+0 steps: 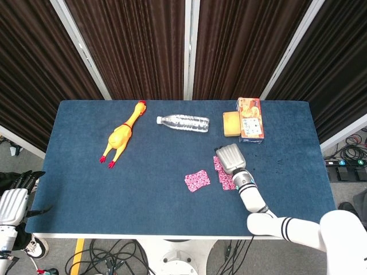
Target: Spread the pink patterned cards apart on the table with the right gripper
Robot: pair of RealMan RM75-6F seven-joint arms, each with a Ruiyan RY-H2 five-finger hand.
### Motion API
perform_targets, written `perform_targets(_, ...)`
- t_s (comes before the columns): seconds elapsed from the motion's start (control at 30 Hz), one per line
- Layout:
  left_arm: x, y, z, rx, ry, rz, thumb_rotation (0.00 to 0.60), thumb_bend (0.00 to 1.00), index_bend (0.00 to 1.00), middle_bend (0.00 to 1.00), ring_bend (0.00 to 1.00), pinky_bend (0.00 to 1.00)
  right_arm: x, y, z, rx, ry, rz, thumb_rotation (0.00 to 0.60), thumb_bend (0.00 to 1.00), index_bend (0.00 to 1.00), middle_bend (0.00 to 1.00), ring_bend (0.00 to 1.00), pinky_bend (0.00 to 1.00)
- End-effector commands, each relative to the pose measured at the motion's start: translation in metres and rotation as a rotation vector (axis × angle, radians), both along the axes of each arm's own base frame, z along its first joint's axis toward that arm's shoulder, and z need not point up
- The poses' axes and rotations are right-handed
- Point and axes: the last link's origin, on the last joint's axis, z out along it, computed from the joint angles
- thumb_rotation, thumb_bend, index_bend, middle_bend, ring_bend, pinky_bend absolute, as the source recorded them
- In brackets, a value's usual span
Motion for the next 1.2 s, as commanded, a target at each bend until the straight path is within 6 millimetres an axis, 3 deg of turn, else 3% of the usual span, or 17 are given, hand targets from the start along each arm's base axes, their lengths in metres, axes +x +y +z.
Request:
perform_targets(0.03,-0.001,0.000,0.000,-0.001,0.000,0.003,0.600,0.03,0.16,0.15,0.06,0.18,0.006,-0.012,-0.011,0.007,0.010,-0.005,0.600,0.10,0.49,0.46,0.87,0.97)
perform_targets(0.57,-0.006,-0.003,0.003,0.008,-0.002,0.016,0.600,0.03,0.16,0.15,0.06,0.18,0.010,-0.036,-0.036,0.008,0.022,-0.007,0.600,0.10,0.49,0.44,0.87,0.97)
perform_targets(0.83,-0.007,-0.003,0.003,0.007,-0.003,0.016,0.600,0.03,0.16,0.15,0.06,0.18,0.007,-0.036,-0.033,0.027,0.037,-0.025,0.600,0.07,0.20,0.24,0.86,0.96)
perform_targets(1.07,-0.007,-0.002,0.003,0.008,-0.001,0.015,0.600,0.03,0.16,0.15,0.06,0.18,0.012,-0.033,-0.023,0.020,0.004,-0.016,0.600,0.07,0.18,0.21,0.86,0.96)
perform_targets(1.2,-0.007,-0.002,0.002,0.005,0.001,0.015,0.600,0.03,0.16,0.15,0.06,0.18,0.017,-0.027,-0.005,-0.007,-0.034,0.009,0.600,0.07,0.18,0.21,0.86,0.96)
